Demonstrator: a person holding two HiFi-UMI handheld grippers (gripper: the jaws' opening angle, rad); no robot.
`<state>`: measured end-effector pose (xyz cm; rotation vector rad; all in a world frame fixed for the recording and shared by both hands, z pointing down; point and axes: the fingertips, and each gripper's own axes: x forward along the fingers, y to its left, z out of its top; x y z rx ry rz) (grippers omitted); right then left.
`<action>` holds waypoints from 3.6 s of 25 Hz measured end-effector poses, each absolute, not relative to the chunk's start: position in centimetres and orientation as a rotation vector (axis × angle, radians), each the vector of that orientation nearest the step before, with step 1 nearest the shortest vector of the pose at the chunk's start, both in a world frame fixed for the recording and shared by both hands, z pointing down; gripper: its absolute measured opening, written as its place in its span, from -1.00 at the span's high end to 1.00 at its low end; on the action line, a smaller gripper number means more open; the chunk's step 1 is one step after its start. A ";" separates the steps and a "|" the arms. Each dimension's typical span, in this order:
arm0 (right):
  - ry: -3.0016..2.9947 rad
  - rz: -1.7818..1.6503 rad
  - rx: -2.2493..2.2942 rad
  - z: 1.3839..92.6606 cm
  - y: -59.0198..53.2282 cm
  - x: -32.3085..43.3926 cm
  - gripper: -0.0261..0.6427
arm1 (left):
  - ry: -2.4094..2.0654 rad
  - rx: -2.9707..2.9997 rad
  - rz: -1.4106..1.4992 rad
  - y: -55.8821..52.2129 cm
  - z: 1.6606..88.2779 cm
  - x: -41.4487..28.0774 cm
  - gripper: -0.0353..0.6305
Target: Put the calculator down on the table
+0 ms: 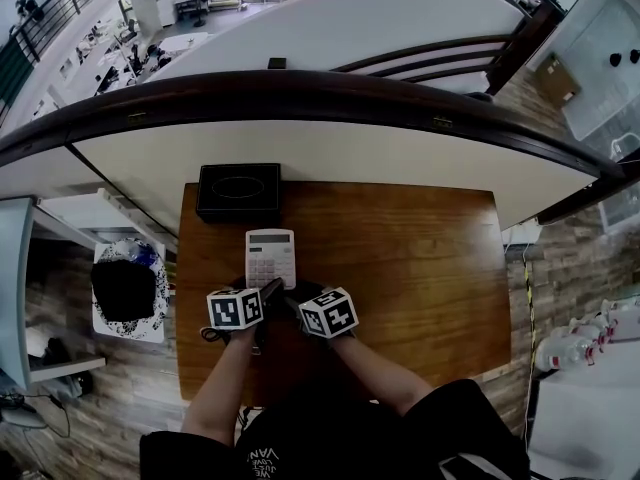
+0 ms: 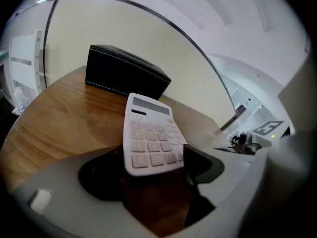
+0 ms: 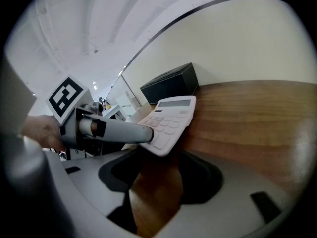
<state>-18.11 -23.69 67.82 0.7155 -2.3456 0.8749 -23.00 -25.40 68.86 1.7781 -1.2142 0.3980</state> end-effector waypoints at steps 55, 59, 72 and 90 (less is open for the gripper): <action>-2.592 0.642 0.996 53.1 -13.3 -12.1 0.83 | -1.366 2.137 0.112 -9.6 54.4 -25.4 0.86; -2.605 0.620 0.940 52.9 -12.6 -11.3 0.84 | -1.413 2.100 0.097 -8.5 54.5 -25.0 0.86; -2.619 0.585 0.833 53.5 -8.6 -4.8 0.86 | -1.582 2.063 0.005 -4.8 53.3 -19.0 0.86; -2.642 0.586 0.689 55.1 -4.7 0.0 0.87 | -1.686 1.981 0.034 1.4 54.8 -12.8 0.86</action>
